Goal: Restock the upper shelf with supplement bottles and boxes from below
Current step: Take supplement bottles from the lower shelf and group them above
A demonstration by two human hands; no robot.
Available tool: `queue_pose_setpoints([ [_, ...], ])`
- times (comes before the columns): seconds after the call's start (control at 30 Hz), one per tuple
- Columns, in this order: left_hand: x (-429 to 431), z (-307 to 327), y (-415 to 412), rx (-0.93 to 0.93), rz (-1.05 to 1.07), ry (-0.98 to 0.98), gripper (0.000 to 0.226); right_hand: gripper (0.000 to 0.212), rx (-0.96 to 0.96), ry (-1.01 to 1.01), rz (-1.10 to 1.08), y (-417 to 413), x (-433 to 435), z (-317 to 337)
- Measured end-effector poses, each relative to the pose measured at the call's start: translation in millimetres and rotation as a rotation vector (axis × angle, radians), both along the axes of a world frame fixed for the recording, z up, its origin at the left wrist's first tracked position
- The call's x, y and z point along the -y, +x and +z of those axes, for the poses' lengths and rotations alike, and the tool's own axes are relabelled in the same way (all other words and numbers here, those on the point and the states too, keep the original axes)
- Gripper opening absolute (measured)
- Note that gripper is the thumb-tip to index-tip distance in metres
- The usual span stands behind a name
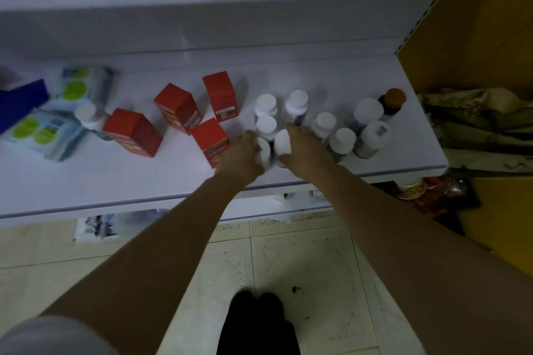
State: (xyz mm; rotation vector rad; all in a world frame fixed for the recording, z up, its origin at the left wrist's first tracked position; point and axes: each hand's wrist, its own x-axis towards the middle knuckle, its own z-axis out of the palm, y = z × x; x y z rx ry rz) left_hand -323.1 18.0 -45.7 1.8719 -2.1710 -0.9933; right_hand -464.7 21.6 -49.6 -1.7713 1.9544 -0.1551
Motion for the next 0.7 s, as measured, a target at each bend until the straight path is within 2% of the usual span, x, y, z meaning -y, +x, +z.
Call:
queue_pose_setpoints([
  [0.13,-7.9,26.3,5.3,-0.181,0.088,0.014,0.063,0.07,0.16,-0.013,-0.096,-2.2,-12.9,28.4],
  [0.17,-10.7,33.7,9.2,-0.218,0.086,0.034,0.069,0.073,0.196,-0.007,-0.117,-1.7,-17.3,39.1],
  [0.23,-17.5,51.0,19.0,-0.27,0.065,0.069,0.073,0.065,0.225,0.001,-0.137,0.3,-26.7,63.5],
  [0.3,-25.7,71.3,30.6,-0.347,0.066,0.063,0.067,0.058,0.266,-0.004,-0.149,4.7,-36.5,90.0],
  [0.4,-45.4,106.9,53.7,-0.528,0.105,0.079,0.056,0.051,0.479,0.006,-0.168,19.4,-57.4,128.0],
  [0.53,-86.2,149.8,98.7,-0.801,0.234,0.229,0.051,0.059,0.793,0.031,-0.263,60.0,-95.1,168.1],
  [0.63,-119.7,180.7,139.3,-0.958,0.275,0.221,0.058,0.054,0.994,0.049,-0.312,98.5,-126.9,190.6],
  [0.7,-142.3,198.6,168.2,-1.083,0.199,0.243,0.062,0.053,1.091,0.022,-0.262,128.9,-151.1,208.4],
])
